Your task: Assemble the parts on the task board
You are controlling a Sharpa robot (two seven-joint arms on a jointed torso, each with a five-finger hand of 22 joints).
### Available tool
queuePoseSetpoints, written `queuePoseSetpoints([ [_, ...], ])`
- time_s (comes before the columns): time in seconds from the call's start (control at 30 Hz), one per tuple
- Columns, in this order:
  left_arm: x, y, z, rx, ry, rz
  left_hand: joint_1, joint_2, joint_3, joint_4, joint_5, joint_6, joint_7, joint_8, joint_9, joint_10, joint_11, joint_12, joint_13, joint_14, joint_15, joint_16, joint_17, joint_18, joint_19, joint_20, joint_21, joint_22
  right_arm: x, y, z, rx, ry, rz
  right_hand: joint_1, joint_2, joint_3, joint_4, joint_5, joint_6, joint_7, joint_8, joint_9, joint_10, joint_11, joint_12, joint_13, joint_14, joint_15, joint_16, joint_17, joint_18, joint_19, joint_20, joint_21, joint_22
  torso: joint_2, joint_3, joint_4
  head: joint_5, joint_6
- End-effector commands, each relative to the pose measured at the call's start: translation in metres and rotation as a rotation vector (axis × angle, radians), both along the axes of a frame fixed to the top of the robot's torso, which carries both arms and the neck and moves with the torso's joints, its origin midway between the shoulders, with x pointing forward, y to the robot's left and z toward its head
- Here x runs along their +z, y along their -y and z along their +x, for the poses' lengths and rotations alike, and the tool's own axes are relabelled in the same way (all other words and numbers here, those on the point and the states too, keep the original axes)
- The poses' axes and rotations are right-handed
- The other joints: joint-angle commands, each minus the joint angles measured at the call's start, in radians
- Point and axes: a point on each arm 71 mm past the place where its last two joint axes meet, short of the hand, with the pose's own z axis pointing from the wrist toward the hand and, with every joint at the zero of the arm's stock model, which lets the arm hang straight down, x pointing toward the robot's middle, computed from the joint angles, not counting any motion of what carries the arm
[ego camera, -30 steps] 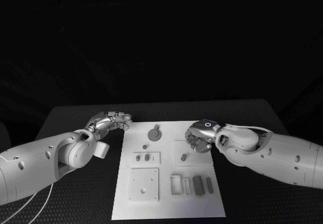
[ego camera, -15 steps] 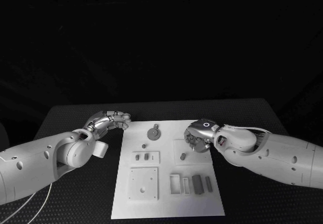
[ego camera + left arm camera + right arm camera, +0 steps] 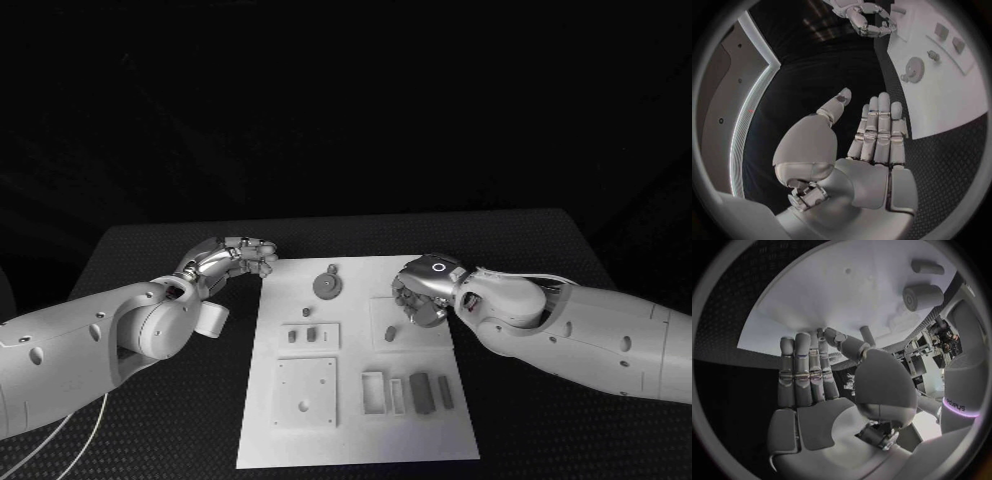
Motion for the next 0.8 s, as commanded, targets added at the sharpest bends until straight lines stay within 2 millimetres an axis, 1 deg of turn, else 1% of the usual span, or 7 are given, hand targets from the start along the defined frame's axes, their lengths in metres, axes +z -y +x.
queuePoseSetpoints([
  [0.03, 0.001, 0.001, 0.0, -0.004, 0.008, -0.012, -0.002, 0.006, 0.006, 0.001, -0.002, 0.001, 0.004, 0.006, -0.001, -0.001, 0.003, 0.001, -0.001, 0.007, 0.002, -0.005, 0.001, 0.006, 0.008, -0.001, -0.004, 0.001, -0.017, -0.007, -0.011, 0.042, -0.064, -0.046, -0.004, -0.013, 0.01, 0.0, 0.011, 0.01, -0.002, 0.003, 0.004, 0.011, -0.002, 0.002, 0.009, 0.006, -0.015, 0.005, 0.003, 0.047, 0.01, -0.003, 0.01, 0.019, -0.001, 0.0007, -0.0009, 0.001, 0.001],
  [0.17, 0.001, 0.0, 0.0, -0.002, 0.008, -0.011, -0.002, 0.006, 0.006, 0.0, -0.002, 0.0, 0.005, 0.006, -0.002, -0.002, 0.004, 0.001, -0.001, 0.007, 0.002, -0.006, 0.002, 0.006, 0.008, -0.001, -0.005, 0.001, -0.015, -0.008, -0.012, 0.046, -0.056, -0.036, -0.006, -0.016, 0.013, 0.001, 0.024, 0.012, -0.003, 0.004, 0.009, 0.013, -0.003, 0.002, 0.018, 0.008, -0.017, 0.007, 0.007, 0.047, 0.011, -0.006, 0.017, 0.019, 0.0, 0.0001, -0.0014, 0.001, 0.002],
  [0.37, 0.001, -0.001, 0.0, 0.002, 0.008, -0.009, -0.003, 0.005, 0.006, 0.001, -0.002, -0.001, 0.006, 0.005, -0.003, -0.003, 0.006, 0.0, -0.002, 0.007, 0.002, -0.008, 0.003, 0.006, 0.009, -0.001, -0.006, 0.001, -0.01, -0.008, -0.013, 0.049, -0.043, -0.019, -0.007, -0.019, 0.014, 0.001, 0.028, 0.013, -0.004, 0.004, 0.012, 0.014, -0.004, 0.002, 0.024, 0.009, -0.017, 0.009, 0.01, 0.047, 0.012, -0.007, 0.021, 0.019, 0.0, 0.001, -0.0018, 0.001, 0.003],
  [0.57, 0.001, -0.001, 0.0, 0.002, 0.007, -0.009, -0.004, 0.005, 0.006, 0.001, -0.002, -0.002, 0.007, 0.005, -0.003, -0.003, 0.006, 0.0, -0.003, 0.007, 0.002, -0.009, 0.004, 0.006, 0.009, -0.001, -0.006, 0.001, -0.002, -0.009, -0.01, 0.041, -0.04, 0.002, -0.007, -0.02, 0.016, 0.001, 0.021, 0.013, -0.004, 0.003, 0.015, 0.014, -0.005, 0.002, 0.029, 0.01, -0.018, 0.01, 0.012, 0.047, 0.013, -0.008, 0.025, 0.018, 0.0, 0.0006, -0.0011, 0.001, 0.004],
  [0.67, 0.001, -0.001, 0.001, 0.001, 0.006, -0.009, -0.004, 0.005, 0.005, 0.001, -0.002, -0.002, 0.007, 0.005, -0.004, -0.003, 0.007, 0.0, -0.003, 0.008, 0.002, -0.01, 0.005, 0.006, 0.009, -0.001, -0.007, 0.001, 0.0, -0.009, -0.008, 0.036, -0.043, 0.006, -0.006, -0.017, 0.021, 0.001, -0.007, 0.01, -0.003, 0.0, 0.019, 0.011, -0.004, -0.003, 0.038, 0.008, -0.018, 0.01, 0.014, 0.047, 0.01, -0.009, 0.028, 0.017, -0.001, 0.0003, -0.0008, 0.0, 0.005],
  [0.77, 0.001, -0.001, 0.001, 0.003, 0.007, -0.008, -0.005, 0.005, 0.005, 0.002, -0.002, -0.003, 0.008, 0.004, -0.004, -0.004, 0.008, 0.0, -0.003, 0.008, 0.002, -0.01, 0.006, 0.006, 0.009, -0.001, -0.007, 0.002, 0.001, -0.01, -0.008, 0.038, -0.041, 0.008, -0.005, -0.017, 0.022, 0.001, -0.008, 0.01, -0.002, 0.0, 0.02, 0.01, -0.004, -0.003, 0.039, 0.007, -0.018, 0.01, 0.014, 0.047, 0.009, -0.009, 0.028, 0.016, 0.0, 0.0, -0.0006, 0.0, 0.009],
  [0.8, 0.001, -0.001, 0.001, 0.003, 0.006, -0.008, -0.006, 0.005, 0.005, 0.002, -0.002, -0.003, 0.008, 0.004, -0.004, -0.004, 0.008, -0.001, -0.004, 0.008, 0.002, -0.011, 0.006, 0.006, 0.009, -0.001, -0.007, 0.002, 0.002, -0.01, -0.007, 0.038, -0.042, 0.012, -0.005, -0.017, 0.023, 0.001, -0.008, 0.01, -0.002, 0.0, 0.02, 0.01, -0.004, -0.003, 0.04, 0.007, -0.017, 0.009, 0.014, 0.047, 0.009, -0.009, 0.029, 0.016, 0.0, 0.0005, -0.0005, 0.0, 0.009],
])
